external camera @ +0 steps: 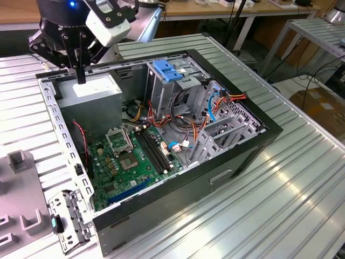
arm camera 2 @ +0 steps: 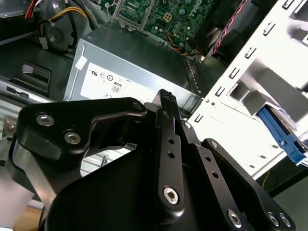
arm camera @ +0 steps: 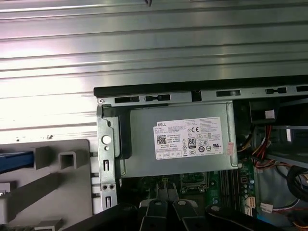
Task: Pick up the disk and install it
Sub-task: 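Reach for the disk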
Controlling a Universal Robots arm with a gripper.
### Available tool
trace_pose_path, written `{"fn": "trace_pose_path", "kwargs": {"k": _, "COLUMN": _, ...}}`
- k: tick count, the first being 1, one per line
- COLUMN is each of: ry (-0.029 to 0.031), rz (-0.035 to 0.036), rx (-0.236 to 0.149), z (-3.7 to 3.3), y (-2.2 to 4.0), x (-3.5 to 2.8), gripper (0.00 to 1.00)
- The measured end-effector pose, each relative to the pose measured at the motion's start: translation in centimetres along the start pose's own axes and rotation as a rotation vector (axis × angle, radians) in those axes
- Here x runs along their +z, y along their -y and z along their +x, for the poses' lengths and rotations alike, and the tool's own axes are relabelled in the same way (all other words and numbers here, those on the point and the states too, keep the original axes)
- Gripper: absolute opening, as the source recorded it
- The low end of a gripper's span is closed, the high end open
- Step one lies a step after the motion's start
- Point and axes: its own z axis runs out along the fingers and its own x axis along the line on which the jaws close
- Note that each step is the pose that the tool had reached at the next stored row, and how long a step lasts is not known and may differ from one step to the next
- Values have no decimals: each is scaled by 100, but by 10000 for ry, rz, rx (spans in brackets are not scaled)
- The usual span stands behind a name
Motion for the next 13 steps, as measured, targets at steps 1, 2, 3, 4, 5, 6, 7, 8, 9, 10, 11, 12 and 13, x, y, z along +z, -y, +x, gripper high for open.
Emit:
{"fn": "trace_pose_path", "kwargs": {"k": 1, "ry": 0, "rz": -1, "rx": -1, "z": 26, "y": 2, "x": 0, "gripper": 11}}
{"fn": "trace_pose_path", "kwargs": {"k": 2, "ry": 0, "rz": 0, "rx": 0, "z": 46, "y": 4, "x": -1, "gripper": 11}}
{"fn": "trace_pose_path", "kwargs": {"k": 3, "ry": 0, "rz": 0, "rx": 1, "z": 68, "y": 5, "x": -2, "gripper": 11}}
{"fn": "trace_pose_path", "kwargs": {"k": 4, "ry": 0, "rz": -1, "rx": 0, "z": 89, "y": 7, "x": -2, "gripper": 11}}
{"fn": "trace_pose_path", "kwargs": {"k": 5, "ry": 1, "rz": -1, "rx": 0, "z": 100, "y": 8, "x": -2, "gripper": 11}}
{"fn": "trace_pose_path", "kwargs": {"k": 6, "ry": 0, "rz": 0, "rx": 1, "z": 118, "y": 9, "x": -3, "gripper": 11}}
{"fn": "trace_pose_path", "kwargs": {"k": 7, "ry": 1, "rz": -1, "rx": 0, "z": 140, "y": 11, "x": -3, "gripper": 11}}
{"fn": "trace_pose_path", "kwargs": {"k": 8, "ry": 0, "rz": -1, "rx": 0, "z": 151, "y": 12, "x": -3, "gripper": 11}}
{"fn": "trace_pose_path", "kwargs": {"k": 9, "ry": 1, "rz": -1, "rx": 0, "z": 163, "y": 12, "x": -3, "gripper": 11}}
{"fn": "trace_pose_path", "kwargs": {"k": 10, "ry": 0, "rz": -1, "rx": 0, "z": 184, "y": 14, "x": -4, "gripper": 11}}
{"fn": "trace_pose_path", "kwargs": {"k": 11, "ry": 0, "rz": 0, "rx": 0, "z": 214, "y": 16, "x": -5, "gripper": 11}}
{"fn": "trace_pose_path", "kwargs": {"k": 12, "ry": 1, "rz": -1, "rx": 0, "z": 238, "y": 18, "x": -5, "gripper": 11}}
{"fn": "trace_pose_path", "kwargs": {"k": 13, "ry": 0, "rz": -1, "rx": 0, "z": 257, "y": 19, "x": -6, "gripper": 11}}
